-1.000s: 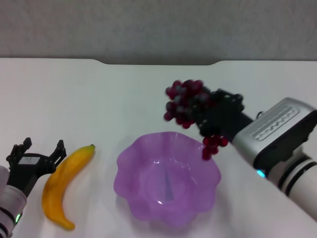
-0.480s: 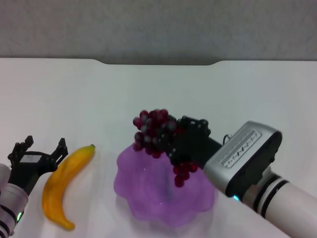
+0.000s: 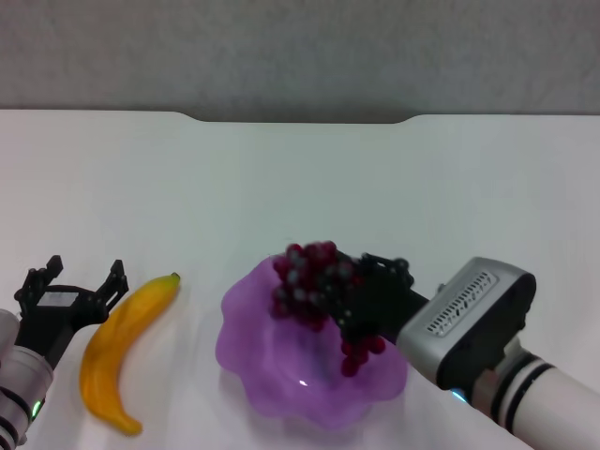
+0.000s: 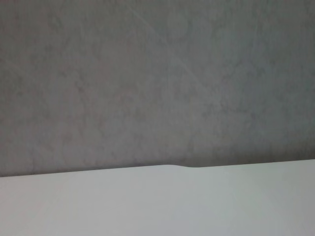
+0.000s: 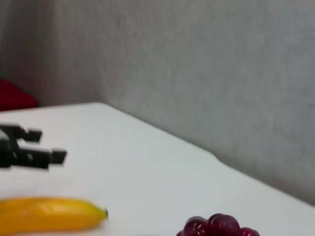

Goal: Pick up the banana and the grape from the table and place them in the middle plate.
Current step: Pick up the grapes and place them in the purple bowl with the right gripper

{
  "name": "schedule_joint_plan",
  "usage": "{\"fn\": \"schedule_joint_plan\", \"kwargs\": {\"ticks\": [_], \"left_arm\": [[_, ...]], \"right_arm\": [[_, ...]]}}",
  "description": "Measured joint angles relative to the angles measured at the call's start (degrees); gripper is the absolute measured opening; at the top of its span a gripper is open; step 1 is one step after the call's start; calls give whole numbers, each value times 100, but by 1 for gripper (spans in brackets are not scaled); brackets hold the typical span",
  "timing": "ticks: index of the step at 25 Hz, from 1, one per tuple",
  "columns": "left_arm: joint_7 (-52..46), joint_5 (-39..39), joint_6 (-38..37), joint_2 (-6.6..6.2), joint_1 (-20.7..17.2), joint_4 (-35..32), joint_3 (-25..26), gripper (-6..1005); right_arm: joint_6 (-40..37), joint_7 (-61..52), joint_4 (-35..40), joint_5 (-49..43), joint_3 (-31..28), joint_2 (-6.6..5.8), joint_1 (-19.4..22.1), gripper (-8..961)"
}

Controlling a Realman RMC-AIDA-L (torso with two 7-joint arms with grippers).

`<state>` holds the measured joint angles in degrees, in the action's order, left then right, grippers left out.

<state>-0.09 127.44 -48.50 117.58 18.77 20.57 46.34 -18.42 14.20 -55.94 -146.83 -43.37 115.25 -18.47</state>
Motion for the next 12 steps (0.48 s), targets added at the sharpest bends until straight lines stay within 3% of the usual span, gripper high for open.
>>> {"fn": "schedule_joint_plan", "kwargs": {"ticks": [12], "left_arm": [[-6,0,4,0,4,0,2,872]], "right_arm": [[-313,-13,682,336,327,17,-286,318]]}}
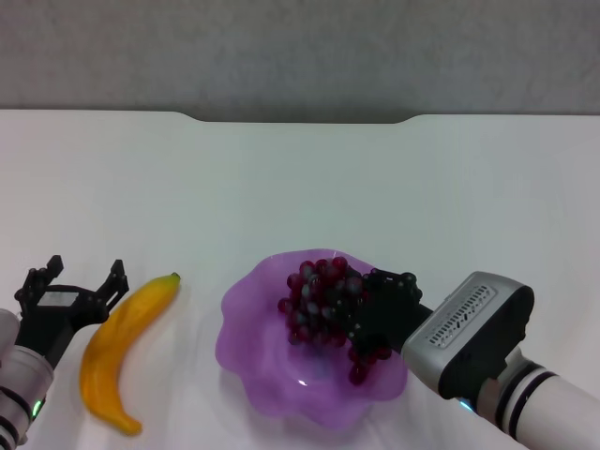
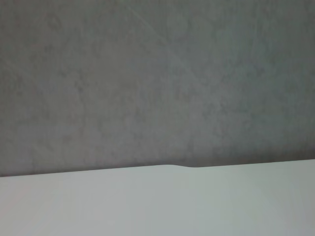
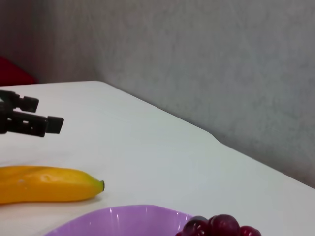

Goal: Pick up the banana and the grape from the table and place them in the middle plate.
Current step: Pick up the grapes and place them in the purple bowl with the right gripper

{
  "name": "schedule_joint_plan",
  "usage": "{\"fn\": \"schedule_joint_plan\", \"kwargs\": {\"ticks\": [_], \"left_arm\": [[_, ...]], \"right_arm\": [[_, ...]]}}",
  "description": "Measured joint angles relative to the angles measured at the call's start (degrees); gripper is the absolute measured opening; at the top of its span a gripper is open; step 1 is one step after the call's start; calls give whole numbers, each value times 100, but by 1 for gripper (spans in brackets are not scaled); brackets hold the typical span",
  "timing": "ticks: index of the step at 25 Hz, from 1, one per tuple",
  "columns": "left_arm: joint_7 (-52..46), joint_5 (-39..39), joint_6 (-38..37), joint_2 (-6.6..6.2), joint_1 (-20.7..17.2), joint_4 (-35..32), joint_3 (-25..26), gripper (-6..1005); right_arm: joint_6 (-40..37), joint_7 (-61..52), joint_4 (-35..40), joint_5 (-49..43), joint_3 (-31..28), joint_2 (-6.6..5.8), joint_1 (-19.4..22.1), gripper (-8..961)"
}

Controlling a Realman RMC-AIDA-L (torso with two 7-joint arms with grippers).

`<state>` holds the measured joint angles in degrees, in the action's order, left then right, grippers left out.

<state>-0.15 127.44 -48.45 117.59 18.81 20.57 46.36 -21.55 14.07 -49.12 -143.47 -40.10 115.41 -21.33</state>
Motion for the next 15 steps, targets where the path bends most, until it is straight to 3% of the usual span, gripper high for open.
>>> {"fn": "schedule_joint_plan", "kwargs": {"ticks": [3,12,15], "left_arm": [[-16,0,0,2,0,0,-7,872],[-27,0,1,1,0,0,-14,871],[-28,0,1,-1,-1,0,-14,871]], "right_arm": [[-217,-1,43,2,37,0,18,316],[-1184,-538,530,-37,279,-18,-17,481],[-1468,-739,614,-38,277,-23,-17,608]]}}
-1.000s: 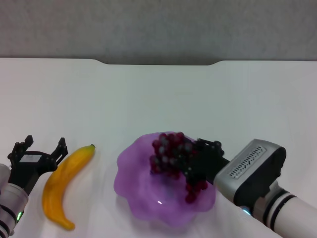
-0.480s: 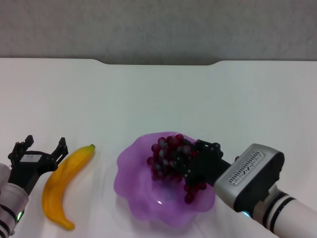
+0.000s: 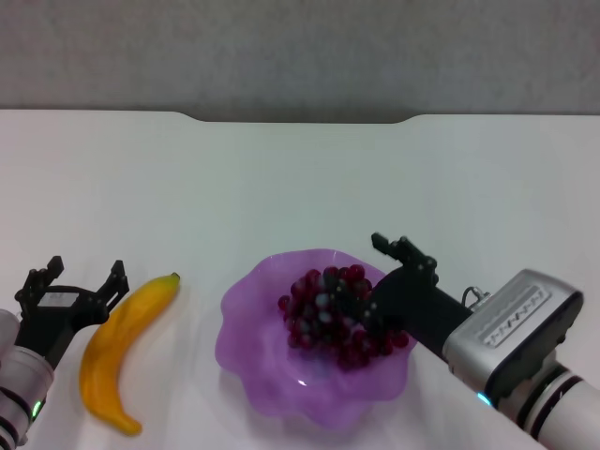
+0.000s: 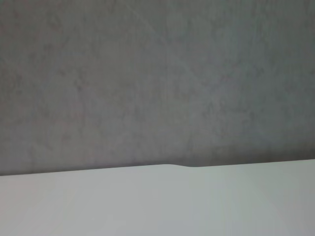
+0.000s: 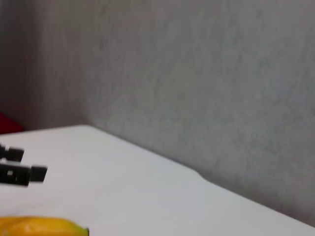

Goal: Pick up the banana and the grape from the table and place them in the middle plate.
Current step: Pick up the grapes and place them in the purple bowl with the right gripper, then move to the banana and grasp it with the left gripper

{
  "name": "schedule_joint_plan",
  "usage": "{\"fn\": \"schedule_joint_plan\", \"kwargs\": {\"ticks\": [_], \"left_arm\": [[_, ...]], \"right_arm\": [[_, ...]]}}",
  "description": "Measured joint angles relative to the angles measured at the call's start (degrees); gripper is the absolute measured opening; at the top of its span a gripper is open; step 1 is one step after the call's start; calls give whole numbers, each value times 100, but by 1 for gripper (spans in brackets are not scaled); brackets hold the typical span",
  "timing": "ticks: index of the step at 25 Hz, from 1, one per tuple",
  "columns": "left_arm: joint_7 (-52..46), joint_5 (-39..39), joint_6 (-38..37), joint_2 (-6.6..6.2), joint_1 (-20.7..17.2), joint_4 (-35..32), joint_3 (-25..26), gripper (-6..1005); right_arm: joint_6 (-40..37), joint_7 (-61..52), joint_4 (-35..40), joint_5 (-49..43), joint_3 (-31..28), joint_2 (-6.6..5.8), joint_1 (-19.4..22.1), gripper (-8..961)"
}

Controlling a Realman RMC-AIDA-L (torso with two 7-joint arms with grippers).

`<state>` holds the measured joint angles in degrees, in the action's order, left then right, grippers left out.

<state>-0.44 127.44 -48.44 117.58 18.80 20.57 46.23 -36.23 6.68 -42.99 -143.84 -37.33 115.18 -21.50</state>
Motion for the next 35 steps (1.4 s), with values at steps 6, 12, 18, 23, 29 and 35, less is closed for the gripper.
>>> {"fn": "schedule_joint_plan", "kwargs": {"ticks": [6,12,18,23,29,35], "left_arm": [[14,9,21,-7,-39,-4,0,871],[17,38,24,-7,-32,5,0,870],[0,24,30,-12,-54,0,0,870],[0,9,34,-15,-64,-16,8,870],[-5,4,43,-16,-63,-22,19,869],[-9,0,46,-11,-44,-24,19,869]], "right_arm": [[468,122,-578,-249,-659,-69,119,794],[1885,491,-1563,-1103,-1911,-58,711,844],[1554,452,-1442,-1128,-2284,-62,1097,845],[263,-106,-804,-1109,-2342,-59,1349,837],[153,-486,-40,-1127,-2502,-58,1145,831],[-816,-474,1129,-1101,-2454,-20,836,831]]}}
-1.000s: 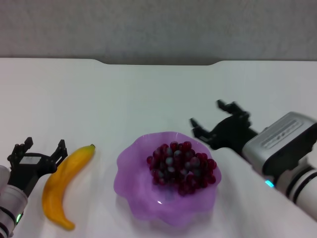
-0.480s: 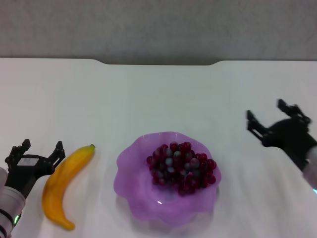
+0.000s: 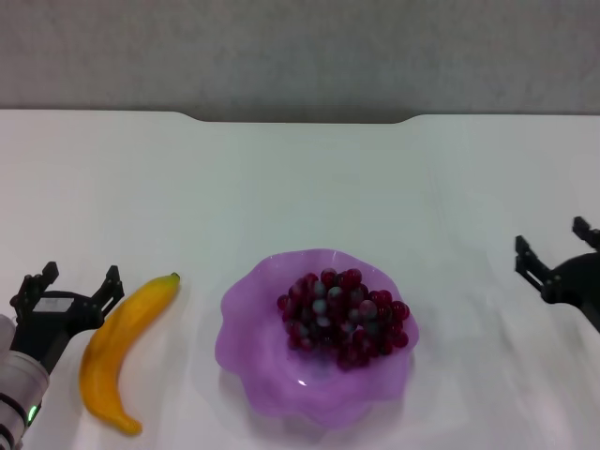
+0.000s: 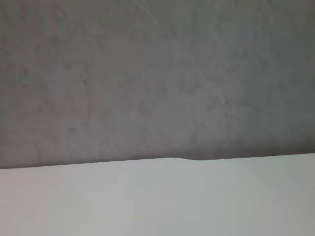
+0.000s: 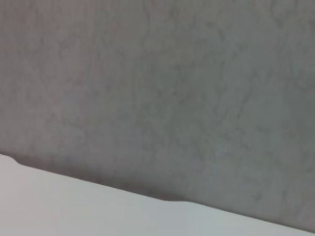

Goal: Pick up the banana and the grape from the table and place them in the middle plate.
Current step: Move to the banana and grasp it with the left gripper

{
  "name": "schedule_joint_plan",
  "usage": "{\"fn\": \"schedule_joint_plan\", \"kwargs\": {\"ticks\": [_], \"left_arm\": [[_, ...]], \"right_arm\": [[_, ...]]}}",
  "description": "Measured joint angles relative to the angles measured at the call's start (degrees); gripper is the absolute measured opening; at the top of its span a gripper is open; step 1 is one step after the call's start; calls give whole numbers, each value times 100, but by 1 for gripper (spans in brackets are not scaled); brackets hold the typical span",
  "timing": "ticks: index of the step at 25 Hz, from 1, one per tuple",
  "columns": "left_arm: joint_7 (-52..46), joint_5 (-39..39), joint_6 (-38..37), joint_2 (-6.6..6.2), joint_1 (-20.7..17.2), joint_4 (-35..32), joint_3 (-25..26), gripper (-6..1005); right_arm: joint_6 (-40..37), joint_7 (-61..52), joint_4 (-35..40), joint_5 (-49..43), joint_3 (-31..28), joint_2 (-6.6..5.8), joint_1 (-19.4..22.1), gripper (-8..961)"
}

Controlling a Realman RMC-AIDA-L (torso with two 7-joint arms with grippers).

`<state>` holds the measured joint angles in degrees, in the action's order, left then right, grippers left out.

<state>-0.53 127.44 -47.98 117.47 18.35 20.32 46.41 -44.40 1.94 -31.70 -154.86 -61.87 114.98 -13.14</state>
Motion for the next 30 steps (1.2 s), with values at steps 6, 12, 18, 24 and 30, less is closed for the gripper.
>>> {"fn": "schedule_joint_plan", "kwargs": {"ticks": [6,12,18,24,30], "left_arm": [[-50,1,7,5,17,21,-15,868],[-278,358,296,-150,-8,670,42,868],[132,1137,1867,-594,-629,2985,883,868],[2130,1477,5139,-85,-1133,5015,2471,867],[2557,1109,7314,-74,-926,5464,3193,867]], "right_arm": [[-738,-46,988,26,76,42,-222,832],[-831,-175,1284,42,60,42,-232,832],[-732,-176,1397,43,103,42,-344,832],[-598,-193,1455,43,176,43,-423,833],[-590,-211,1440,33,278,49,-463,833]]}}
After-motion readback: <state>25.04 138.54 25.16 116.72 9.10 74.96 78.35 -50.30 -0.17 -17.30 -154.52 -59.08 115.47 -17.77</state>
